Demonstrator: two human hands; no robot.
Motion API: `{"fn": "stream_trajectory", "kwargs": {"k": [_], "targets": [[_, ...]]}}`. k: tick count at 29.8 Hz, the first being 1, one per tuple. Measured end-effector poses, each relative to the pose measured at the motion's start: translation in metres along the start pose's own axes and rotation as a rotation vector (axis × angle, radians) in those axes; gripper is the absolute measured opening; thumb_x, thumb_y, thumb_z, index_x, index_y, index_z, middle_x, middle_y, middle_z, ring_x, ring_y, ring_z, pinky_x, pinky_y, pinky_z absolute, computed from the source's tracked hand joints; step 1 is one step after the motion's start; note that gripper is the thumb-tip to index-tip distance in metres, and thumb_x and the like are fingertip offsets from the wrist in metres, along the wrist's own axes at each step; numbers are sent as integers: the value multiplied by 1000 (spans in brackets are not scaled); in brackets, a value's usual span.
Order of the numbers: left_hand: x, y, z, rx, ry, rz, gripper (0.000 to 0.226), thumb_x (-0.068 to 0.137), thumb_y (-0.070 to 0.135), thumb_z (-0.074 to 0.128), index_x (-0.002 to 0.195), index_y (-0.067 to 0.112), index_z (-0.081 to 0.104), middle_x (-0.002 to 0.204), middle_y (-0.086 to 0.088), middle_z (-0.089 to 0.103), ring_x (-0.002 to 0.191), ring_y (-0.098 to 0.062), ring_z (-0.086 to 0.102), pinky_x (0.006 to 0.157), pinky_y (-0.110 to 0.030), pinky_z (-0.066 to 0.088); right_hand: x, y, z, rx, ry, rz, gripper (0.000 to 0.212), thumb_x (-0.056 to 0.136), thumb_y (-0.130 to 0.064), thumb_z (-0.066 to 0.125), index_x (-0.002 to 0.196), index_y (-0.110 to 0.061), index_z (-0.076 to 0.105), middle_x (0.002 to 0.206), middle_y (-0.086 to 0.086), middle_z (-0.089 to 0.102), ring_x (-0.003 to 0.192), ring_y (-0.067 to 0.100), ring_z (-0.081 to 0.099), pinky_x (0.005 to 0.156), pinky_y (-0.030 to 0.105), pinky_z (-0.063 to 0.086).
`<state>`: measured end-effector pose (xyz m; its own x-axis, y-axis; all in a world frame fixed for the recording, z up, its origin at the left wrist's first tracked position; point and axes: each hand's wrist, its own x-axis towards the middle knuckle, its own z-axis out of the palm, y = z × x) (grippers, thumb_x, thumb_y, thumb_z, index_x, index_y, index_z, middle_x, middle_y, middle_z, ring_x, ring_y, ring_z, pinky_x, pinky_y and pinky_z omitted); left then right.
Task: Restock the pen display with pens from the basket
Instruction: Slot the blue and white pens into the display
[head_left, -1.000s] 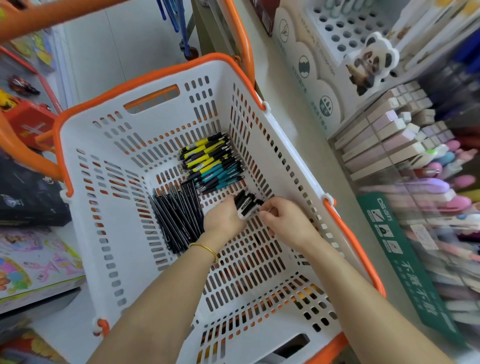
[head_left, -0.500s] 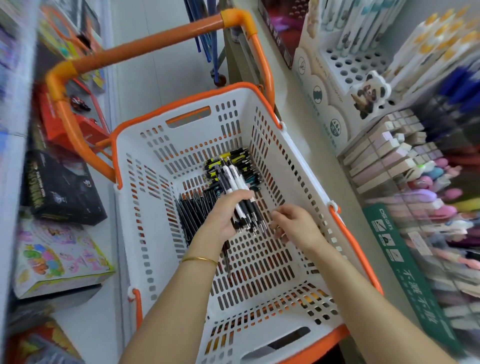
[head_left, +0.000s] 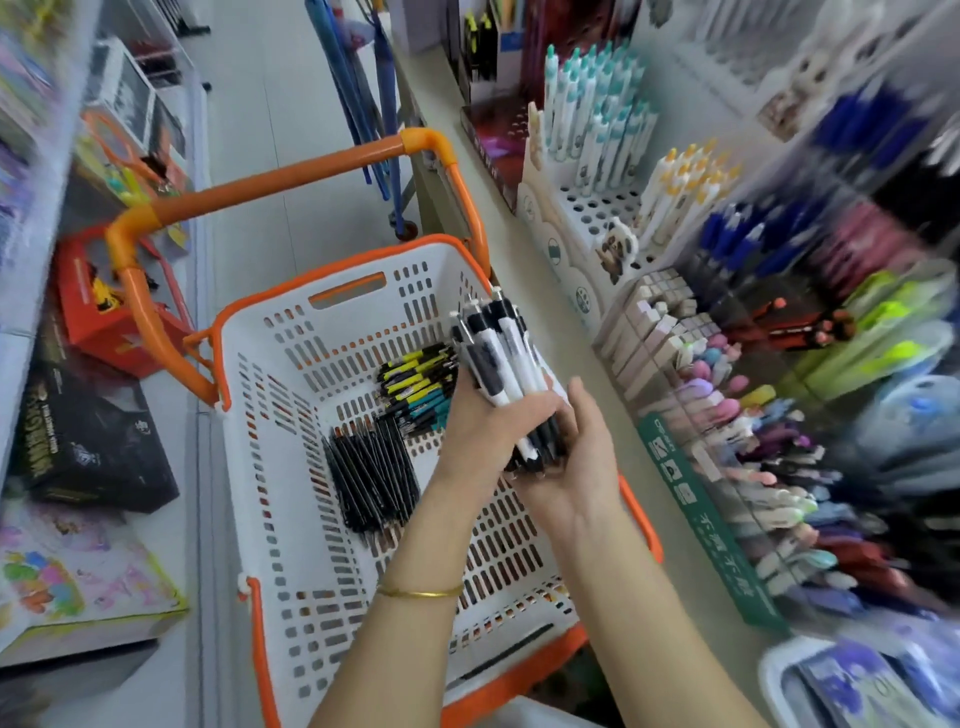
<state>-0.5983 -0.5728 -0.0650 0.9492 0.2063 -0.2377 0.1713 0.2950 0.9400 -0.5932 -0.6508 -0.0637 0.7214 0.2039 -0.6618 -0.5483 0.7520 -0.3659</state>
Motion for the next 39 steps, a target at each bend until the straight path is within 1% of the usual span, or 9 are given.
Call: {"fn": "stream_trajectory", "kwargs": {"k": [4,8,17,23,26,28,32,35,39], "targets": [[-17,13,34,176,-19,184,54,58,13,69,112,13,62,95,5,73,92,-9,70,79,-26,55,-21,-24,7,58,-95,-101,33,97,-33,51,104,-9,72,100,9,73,89,21,70,81,32,56],[-32,25,66,187,-55,314,43,61,8,69,99,27,62,88,14,72,90,-2,69,75,-15,50,-42,-47,4,47,-150,-253,48,102,-30,43,74,-16,79,79,4,73,72,14,71,62,25,58],[-54,33,114,112,-105,372,38,64,11,72,101,19,63,86,10,72,85,0,68,70,-10,49,-72,-76,-8,-28,-181,-448,60,103,-27,31,60,-21,72,60,-7,61,59,4,62,53,15,48],[-51,36,122,69,-133,303,41,66,14,76,105,21,66,92,7,74,90,-8,71,76,-22,55,-72,-88,-16,36,-71,-330,48,98,-48,42,84,-20,78,87,3,74,78,14,72,66,28,53],[-46,37,119,36,-179,267,39,74,-3,75,111,8,66,89,5,75,87,-9,72,71,-20,56,-73,-90,-19,-82,-15,-306,36,98,-44,46,103,-19,72,97,5,74,85,17,72,70,32,54],[-45,40,118,-2,-199,248,32,77,-11,71,105,4,68,82,4,74,81,-10,72,67,-21,55,-76,-92,-20,-187,-22,-326,31,98,-37,47,96,-20,73,89,3,75,79,12,72,65,29,54],[-40,39,112,-235,-270,155,23,64,8,74,87,9,71,73,-4,69,71,-18,68,66,-31,56,-86,-100,-17,-615,74,-528,42,100,-35,41,71,-28,70,74,-10,72,70,-1,64,67,23,51],[-41,40,106,-429,-389,29,33,66,13,71,98,4,65,73,-8,63,67,-20,64,61,-31,54,-94,-111,-9,-800,34,-781,24,99,-23,43,90,-20,66,82,-11,67,64,-7,57,58,11,46],[-47,39,101,-493,-462,-40,22,76,4,62,94,12,71,76,-6,66,66,-15,65,60,-29,55,-105,-130,12,-881,-73,-911,18,97,-21,50,92,-19,67,67,-13,63,54,-5,54,47,14,45]]}}
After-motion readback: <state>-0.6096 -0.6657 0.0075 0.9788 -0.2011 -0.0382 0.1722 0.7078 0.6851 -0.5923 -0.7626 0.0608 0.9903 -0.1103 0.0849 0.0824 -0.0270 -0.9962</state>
